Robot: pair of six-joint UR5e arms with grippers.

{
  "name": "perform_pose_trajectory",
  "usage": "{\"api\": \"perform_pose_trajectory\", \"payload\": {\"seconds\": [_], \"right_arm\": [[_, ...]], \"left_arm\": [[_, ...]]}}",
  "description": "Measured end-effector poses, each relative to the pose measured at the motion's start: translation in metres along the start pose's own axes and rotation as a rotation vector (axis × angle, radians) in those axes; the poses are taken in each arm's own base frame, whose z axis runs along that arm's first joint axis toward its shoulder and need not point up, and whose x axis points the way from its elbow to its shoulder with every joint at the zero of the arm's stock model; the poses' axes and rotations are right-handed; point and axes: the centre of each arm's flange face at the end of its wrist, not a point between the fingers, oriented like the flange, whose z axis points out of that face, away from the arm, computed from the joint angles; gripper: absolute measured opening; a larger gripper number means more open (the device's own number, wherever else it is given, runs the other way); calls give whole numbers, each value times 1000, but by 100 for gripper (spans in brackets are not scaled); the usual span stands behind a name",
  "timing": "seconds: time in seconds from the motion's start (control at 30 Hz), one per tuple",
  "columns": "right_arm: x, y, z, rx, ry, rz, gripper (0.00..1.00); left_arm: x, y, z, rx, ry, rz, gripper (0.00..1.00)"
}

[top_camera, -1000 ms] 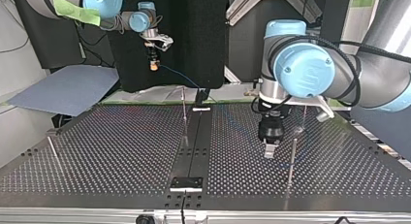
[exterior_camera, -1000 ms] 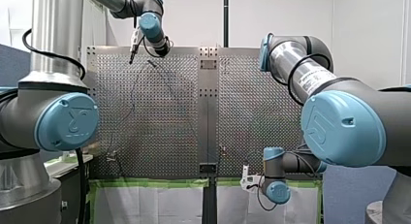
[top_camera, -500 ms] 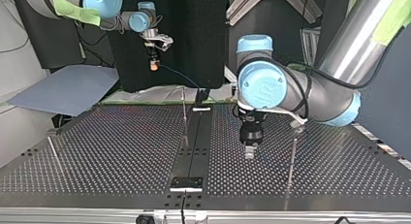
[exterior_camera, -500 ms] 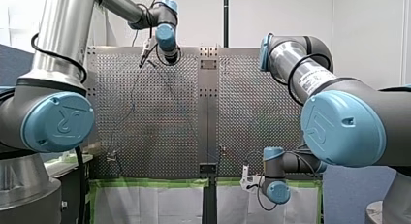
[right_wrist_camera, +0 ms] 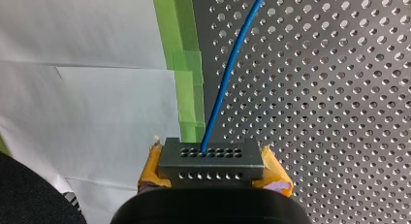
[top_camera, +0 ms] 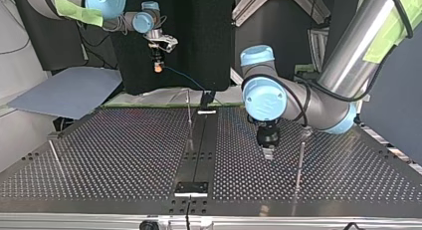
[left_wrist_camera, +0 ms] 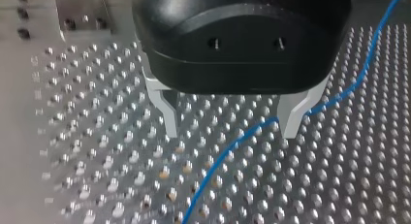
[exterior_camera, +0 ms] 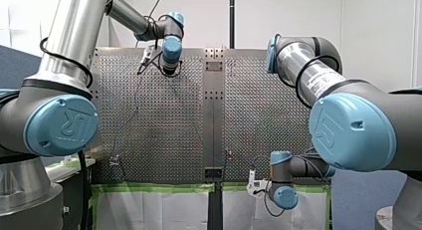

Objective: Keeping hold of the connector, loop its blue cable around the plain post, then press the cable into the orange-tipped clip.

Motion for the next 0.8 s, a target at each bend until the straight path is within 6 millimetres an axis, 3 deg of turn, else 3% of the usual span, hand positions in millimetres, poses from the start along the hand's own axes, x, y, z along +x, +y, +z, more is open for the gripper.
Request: {"api": "perform_pose_trajectory", "payload": {"seconds": [0.23, 0.5, 0.8], "right_arm": [[0, 0, 0, 0, -1, 0, 0], [0, 0, 0, 0, -1, 0, 0], [0, 0, 0, 0, -1, 0, 0]], "left_arm": [[-2, 2, 6, -15, -26, 29, 98], [8, -16, 14, 15, -27, 72, 98], [6, -10, 23, -23, -29, 63, 98]]}}
